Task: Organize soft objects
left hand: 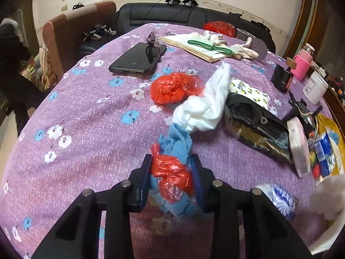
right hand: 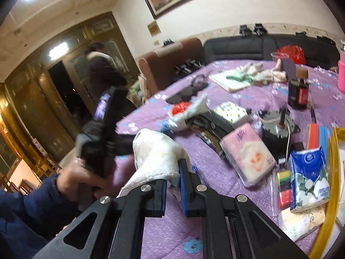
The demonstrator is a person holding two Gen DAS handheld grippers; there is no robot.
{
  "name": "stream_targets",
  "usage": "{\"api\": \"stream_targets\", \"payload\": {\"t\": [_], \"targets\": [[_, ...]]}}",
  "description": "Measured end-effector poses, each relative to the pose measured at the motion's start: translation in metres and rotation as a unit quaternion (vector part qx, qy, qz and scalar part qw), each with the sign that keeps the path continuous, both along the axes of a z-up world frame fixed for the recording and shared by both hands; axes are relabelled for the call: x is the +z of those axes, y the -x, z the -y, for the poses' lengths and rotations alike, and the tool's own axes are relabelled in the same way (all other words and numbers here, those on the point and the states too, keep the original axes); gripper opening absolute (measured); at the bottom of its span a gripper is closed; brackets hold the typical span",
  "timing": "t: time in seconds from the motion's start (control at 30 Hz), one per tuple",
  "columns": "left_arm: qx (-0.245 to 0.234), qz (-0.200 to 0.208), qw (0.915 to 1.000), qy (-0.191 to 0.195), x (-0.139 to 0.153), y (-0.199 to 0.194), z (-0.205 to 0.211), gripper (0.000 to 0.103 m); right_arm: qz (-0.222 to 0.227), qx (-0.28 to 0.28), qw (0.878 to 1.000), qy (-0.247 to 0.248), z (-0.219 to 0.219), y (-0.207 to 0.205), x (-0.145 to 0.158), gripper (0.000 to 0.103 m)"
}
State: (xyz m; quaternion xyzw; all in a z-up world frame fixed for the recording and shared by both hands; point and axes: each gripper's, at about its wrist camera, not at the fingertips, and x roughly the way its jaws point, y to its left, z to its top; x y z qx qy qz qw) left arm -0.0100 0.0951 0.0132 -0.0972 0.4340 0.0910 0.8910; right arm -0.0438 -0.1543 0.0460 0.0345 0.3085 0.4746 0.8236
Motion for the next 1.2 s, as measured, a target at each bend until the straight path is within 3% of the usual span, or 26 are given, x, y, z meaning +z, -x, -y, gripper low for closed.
{"api": "stream_targets", "payload": {"t": [0.17,0.33,0.5,0.6,0.67,0.73,0.97,1.2], "targets": [[-0.017,-0.001,0.999,0.043,0.006,0.035,0.002,0.033,-0.017,0.002,1.0,0.025,-0.006,0.001,-0.006,0.012],[-0.002,-0.003,0.9997,0.024,0.001,0.071,-0.001,0.034,-0.064,0.041,0.993,0.089,-0.03,0.004,-0.032,0.013],[-0.002,0.015,0.9994,0.031,0.001,0.08,-0.004,0.034,-0.044,0.079,0.984,0.153,-0.052,0.022,-0.046,0.017],[-0.002,0.023,0.9984,0.052,0.001,0.08,-0.009,0.034,-0.027,0.09,0.982,0.161,-0.051,0.029,-0.042,0.035],[-0.001,0.027,0.9978,0.061,0.001,0.081,-0.012,0.034,-0.009,0.092,0.982,0.166,-0.046,0.036,-0.036,0.065],[-0.002,0.027,0.9977,0.062,0.001,0.081,-0.011,0.034,0.02,0.091,0.981,0.17,-0.038,0.048,-0.028,0.073],[-0.005,0.03,0.9974,0.065,0.001,0.081,-0.012,0.034,0.007,0.06,0.987,0.148,-0.04,0.047,-0.02,0.073],[-0.004,0.032,0.9973,0.066,0.001,0.082,-0.012,0.034,0.003,0.026,0.977,0.211,-0.082,0.041,-0.042,0.073]]}}
